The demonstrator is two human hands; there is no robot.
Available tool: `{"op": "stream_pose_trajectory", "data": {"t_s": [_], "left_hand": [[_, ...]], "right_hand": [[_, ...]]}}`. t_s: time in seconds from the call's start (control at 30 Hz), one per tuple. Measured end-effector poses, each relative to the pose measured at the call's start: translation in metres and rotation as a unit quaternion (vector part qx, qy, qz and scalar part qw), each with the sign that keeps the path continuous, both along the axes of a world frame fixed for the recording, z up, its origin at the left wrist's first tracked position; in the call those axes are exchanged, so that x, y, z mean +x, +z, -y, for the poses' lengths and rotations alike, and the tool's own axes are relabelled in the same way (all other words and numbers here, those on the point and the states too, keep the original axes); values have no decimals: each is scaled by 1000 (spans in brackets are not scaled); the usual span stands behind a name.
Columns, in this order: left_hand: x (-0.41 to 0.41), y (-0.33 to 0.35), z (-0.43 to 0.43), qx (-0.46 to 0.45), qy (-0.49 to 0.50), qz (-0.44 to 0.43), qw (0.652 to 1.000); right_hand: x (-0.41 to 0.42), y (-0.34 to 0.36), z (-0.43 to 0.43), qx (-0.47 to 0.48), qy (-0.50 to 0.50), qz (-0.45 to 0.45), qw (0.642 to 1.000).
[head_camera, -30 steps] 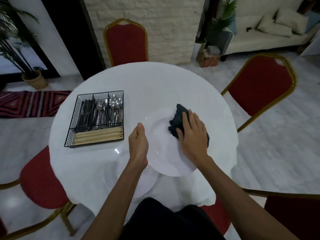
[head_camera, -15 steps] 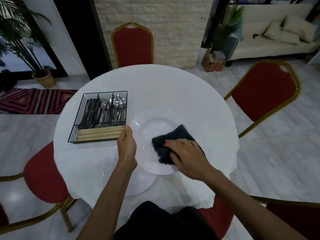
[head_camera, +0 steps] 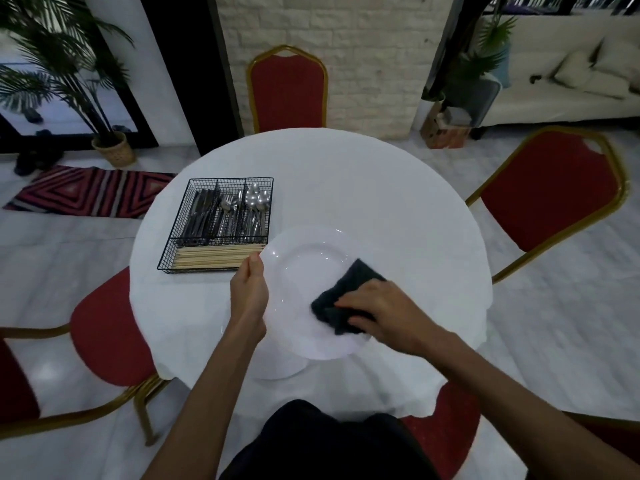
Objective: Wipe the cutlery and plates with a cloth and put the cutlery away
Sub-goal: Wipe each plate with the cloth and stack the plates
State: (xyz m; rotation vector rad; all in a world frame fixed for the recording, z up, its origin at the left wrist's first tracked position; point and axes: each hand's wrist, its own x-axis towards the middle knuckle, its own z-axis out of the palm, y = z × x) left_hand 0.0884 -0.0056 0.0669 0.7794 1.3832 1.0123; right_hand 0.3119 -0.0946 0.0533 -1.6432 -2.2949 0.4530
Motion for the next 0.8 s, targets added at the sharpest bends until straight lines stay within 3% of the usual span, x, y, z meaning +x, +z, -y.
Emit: {"op": "stream_pose_trajectory", "data": {"t_s": [0.07, 0.23, 0.3, 0.4, 0.5, 0.6, 0.67, 0.7, 0.8], "left_hand": [[-5, 2, 1, -2, -28, -2, 1000], [-6, 9, 0, -11, -146, -28, 989], [-7, 16, 0, 13, -189, -35, 981], [-16, 24, 0, 29, -228, -72, 971], [-40, 23, -4, 34, -164, -42, 985], [-56, 16, -7, 45, -9, -2, 999], [-55, 6, -1, 49, 77, 20, 996], [-54, 1, 5, 41, 102, 26, 994], [-66, -13, 10, -21, 92, 52, 994]], "right_hand": [[11, 1, -18, 77, -47, 45, 995], [-26, 23, -64, 201, -55, -16, 978], [-47, 28, -75, 163, -19, -17, 986], [-54, 28, -78, 35, -15, -52, 998], [-41, 21, -75, -34, -142, -152, 978], [-57, 3, -60, -69, -340, -327, 879], [-75, -11, -50, -99, -418, -398, 810], [-81, -16, -48, -114, -429, -413, 795], [-75, -16, -59, -140, -383, -381, 830]]}}
